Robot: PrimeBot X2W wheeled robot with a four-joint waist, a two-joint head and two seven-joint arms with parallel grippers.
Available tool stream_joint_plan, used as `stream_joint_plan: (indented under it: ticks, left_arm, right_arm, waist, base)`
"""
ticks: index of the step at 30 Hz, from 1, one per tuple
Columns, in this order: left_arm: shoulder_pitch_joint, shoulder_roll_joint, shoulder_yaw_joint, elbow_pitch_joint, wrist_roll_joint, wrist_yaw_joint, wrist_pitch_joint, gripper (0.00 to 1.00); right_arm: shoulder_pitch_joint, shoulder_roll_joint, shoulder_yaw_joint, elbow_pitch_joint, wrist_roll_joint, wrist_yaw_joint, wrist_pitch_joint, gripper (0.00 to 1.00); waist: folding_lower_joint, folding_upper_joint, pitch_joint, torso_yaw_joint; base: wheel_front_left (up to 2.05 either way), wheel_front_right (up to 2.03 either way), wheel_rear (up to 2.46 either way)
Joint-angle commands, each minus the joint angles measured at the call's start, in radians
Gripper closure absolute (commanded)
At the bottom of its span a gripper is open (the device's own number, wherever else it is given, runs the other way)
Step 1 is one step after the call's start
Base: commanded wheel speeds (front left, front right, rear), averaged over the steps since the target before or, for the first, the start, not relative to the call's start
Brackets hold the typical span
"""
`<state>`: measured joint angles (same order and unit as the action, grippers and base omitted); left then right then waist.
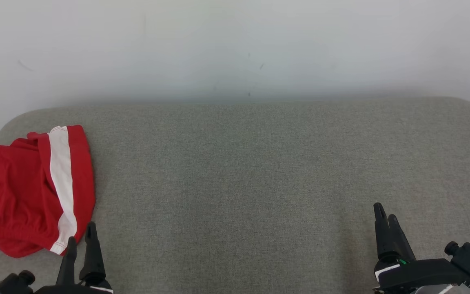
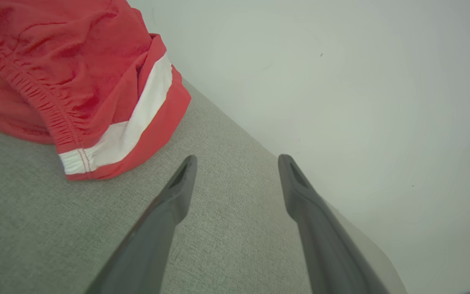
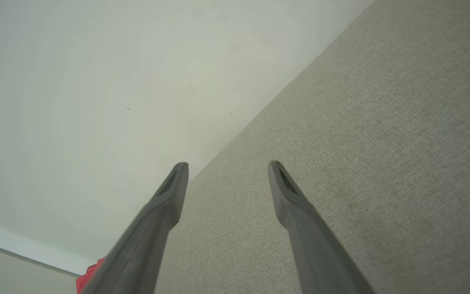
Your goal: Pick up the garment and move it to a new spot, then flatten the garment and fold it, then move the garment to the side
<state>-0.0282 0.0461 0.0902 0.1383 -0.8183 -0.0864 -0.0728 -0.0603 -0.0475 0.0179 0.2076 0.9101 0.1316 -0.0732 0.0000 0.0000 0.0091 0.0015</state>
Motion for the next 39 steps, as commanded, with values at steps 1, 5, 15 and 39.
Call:
stream_joint_plan:
  ticks: [1,5,15,39]
  left_arm:
    - [-0.005,0.006,-0.004,-0.020,0.040,0.005,-0.009,0.00]
    - [0.000,0.014,-0.018,-0.032,0.115,0.017,-0.022,0.00]
    - [0.010,0.044,-0.060,-0.048,0.259,0.046,-0.053,0.00]
    - [0.038,0.082,-0.094,-0.081,0.463,0.065,-0.114,0.00]
  right_arm:
    - [-0.016,-0.003,0.003,-0.017,-0.038,-0.001,-0.010,0.00]
    - [-0.015,-0.002,0.006,-0.026,-0.138,-0.001,-0.023,0.00]
    - [-0.011,-0.003,0.020,-0.035,-0.315,-0.001,-0.053,0.00]
    - [-0.013,-0.003,0.031,-0.028,-0.584,-0.001,-0.115,0.00]
  waist:
    - [0.0000,0.0000,0.000,0.000]
    - [0.0000,0.0000,0.000,0.000]
    - [0.0000,0.0000,-0.001,0.001]
    - [0.0000,0.0000,-0.002,0.004]
  base:
    - [0.00,0.00,0.00]
    - [0.00,0.00,0.00]
    - [0.00,0.00,0.00]
    - [0.00,0.00,0.00]
